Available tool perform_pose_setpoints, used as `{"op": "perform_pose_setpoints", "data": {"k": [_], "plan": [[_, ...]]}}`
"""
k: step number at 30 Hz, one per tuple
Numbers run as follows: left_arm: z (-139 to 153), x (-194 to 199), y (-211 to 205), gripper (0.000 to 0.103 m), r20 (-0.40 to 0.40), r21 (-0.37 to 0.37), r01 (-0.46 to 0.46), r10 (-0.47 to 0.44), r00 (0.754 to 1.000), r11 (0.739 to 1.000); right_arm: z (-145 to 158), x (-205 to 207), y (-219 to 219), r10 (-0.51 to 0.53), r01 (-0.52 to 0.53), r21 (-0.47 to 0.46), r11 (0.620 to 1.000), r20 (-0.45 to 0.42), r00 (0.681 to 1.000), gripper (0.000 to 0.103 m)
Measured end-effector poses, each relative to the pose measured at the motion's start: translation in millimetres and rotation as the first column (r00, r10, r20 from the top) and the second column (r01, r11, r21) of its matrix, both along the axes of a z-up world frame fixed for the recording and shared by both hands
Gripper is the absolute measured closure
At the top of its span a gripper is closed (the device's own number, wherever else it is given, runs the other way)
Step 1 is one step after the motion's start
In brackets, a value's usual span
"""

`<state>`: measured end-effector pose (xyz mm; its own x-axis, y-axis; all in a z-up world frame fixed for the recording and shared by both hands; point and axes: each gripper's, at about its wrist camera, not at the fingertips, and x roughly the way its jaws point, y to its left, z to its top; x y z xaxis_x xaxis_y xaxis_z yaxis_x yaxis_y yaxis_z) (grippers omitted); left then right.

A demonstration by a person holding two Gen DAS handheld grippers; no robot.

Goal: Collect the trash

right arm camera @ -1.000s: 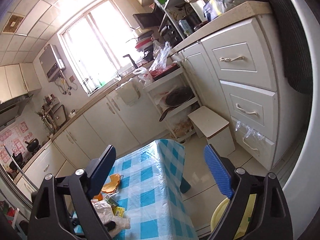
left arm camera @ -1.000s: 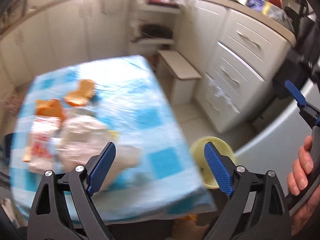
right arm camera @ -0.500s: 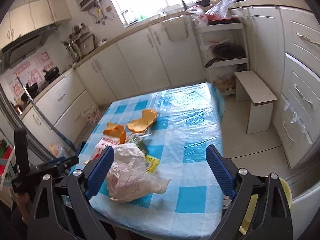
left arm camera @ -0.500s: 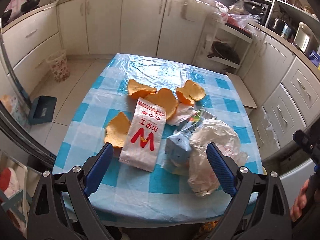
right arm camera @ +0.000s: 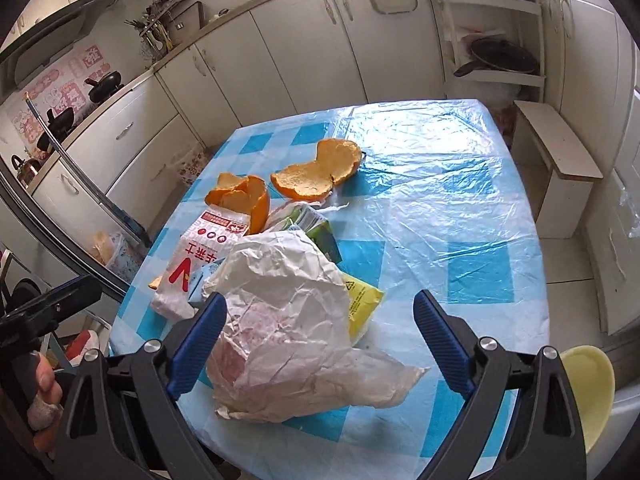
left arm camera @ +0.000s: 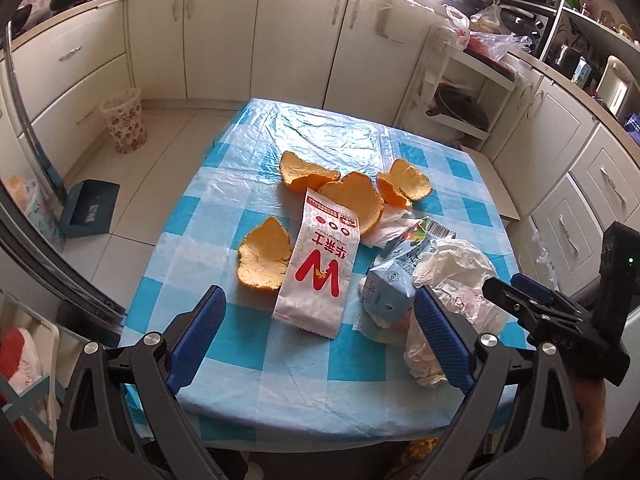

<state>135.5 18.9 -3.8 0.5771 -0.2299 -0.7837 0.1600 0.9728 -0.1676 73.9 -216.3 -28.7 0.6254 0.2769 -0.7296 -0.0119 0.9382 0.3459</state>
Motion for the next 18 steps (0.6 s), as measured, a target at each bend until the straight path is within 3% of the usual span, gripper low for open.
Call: {"op": "perform_pose_setpoints", "data": {"k": [3,5,6,8,11,18], "plan": [[-2.7,3.5,4.6,0.012,-0.015,-0.007,-0.006,0.006,1.000,1.000,-3.9,5.3,3.7,0.019,-0.019,0.021,1.000,-0.002,1.000,0.015],[-4.4,4.8,5.3,0.012,-0.023,-0.006,-0.006,0.006,1.000,1.000,-5.0,7.2,9.4,0.050,-0.050,0.027,0.998,-0.006,0.999,0.029],[-5.3,5.6,6.0,0.012,-0.026,-0.006,-0.005,0.005,1.000,1.000,-4.9,7.4,12.8,0.069,-0.069,0.024,0.997,-0.005,0.998,0.041],[-6.7,6.1,4.9,0.012,-0.032,-0.003,0.000,0.000,0.999,1.000,-4.2,7.3,19.2,0.104,-0.104,0.013,0.994,-0.004,0.995,0.080],[-8.6,6.1,1.6,0.012,-0.039,0.007,0.010,-0.010,0.999,1.000,2.4,2.0,23.0,0.134,-0.135,0.011,0.991,0.028,0.991,0.088],[-12.3,6.3,-4.5,0.011,-0.045,0.040,0.021,-0.019,0.999,0.999,33.8,-20.4,9.0,0.147,-0.164,0.096,0.982,0.159,0.976,0.092]]}}
